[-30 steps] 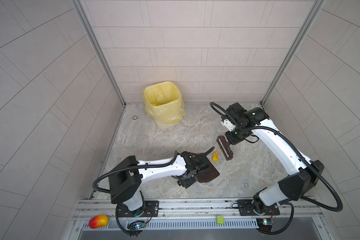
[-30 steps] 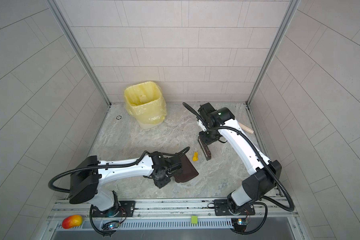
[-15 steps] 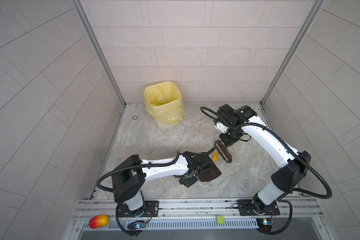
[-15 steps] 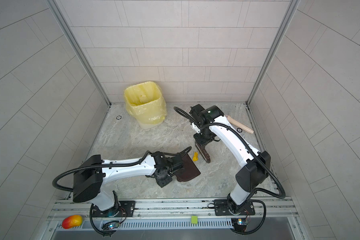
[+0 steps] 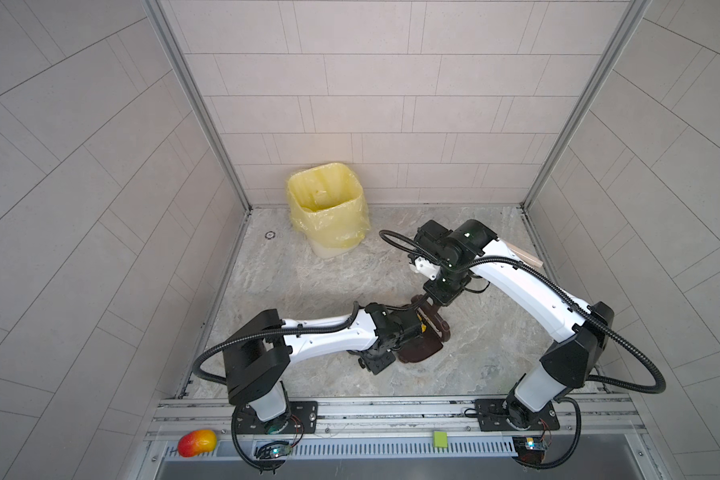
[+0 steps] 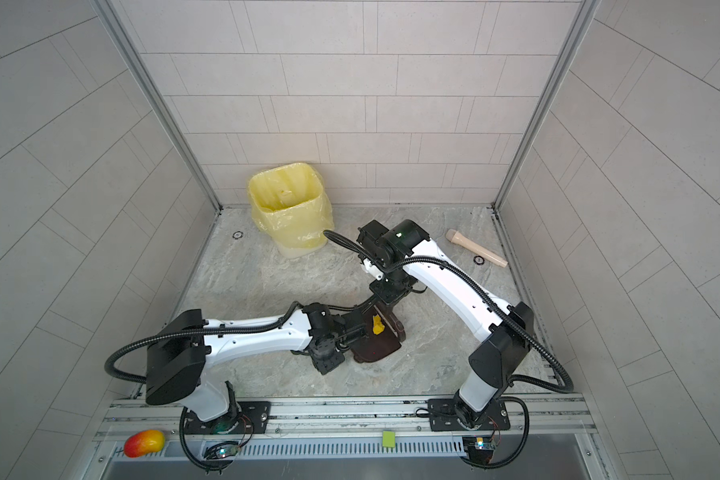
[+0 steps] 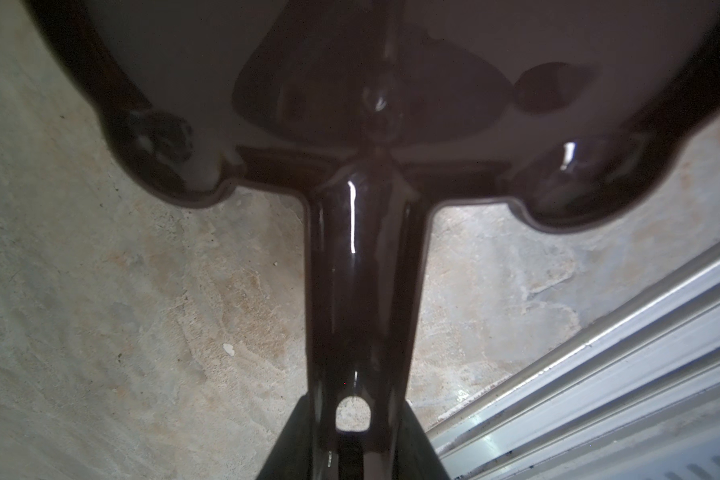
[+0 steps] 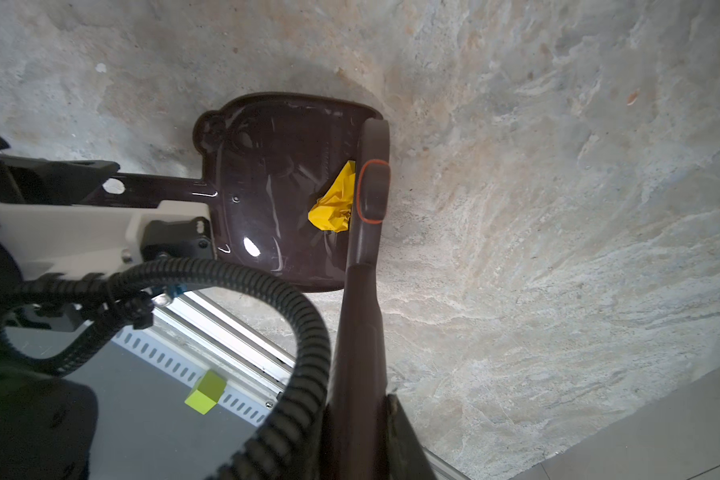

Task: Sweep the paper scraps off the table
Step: 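Sweep the yellow scrap into the dustpan with the right gripper's brush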

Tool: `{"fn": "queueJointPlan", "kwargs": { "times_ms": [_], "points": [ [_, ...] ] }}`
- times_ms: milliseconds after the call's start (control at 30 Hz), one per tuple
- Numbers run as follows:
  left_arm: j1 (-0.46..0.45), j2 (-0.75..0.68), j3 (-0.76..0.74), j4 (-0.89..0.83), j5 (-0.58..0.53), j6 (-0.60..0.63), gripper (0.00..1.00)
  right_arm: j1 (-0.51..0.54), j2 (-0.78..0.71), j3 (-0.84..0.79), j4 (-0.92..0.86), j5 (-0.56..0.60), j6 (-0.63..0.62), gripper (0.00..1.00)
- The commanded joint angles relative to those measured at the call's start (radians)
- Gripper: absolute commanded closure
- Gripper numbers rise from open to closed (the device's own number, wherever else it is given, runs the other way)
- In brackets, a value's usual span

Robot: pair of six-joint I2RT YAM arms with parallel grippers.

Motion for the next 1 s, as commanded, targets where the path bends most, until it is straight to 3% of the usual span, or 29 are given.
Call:
{"fn": "queueJointPlan", "kwargs": {
  "times_ms": [0, 233, 500, 967],
  "points": [
    [0.002, 0.002, 0.001, 0.000, -0.014, -0.011, 1.00, 0.008, -0.039, 0.031, -0.041, -0.005, 0.020, 1.00],
    [0.001, 0.001, -0.005, 0.015, -0.010, -0.009, 1.00, -0.046, -0.037, 0.079, -0.097, 0.242, 0.024, 1.00],
    [0.001, 0.009, -0.014, 0.037, -0.005, -0.009, 1.00, -0.061, 0.033, 0.028, -0.049, 0.258, 0.021, 1.00],
    [0.001, 0.019, -0.038, 0.051, 0.003, -0.025, 1.00, 0.022, -0.062, -0.063, 0.048, -0.044, 0.108, 1.00]
  ]
}}
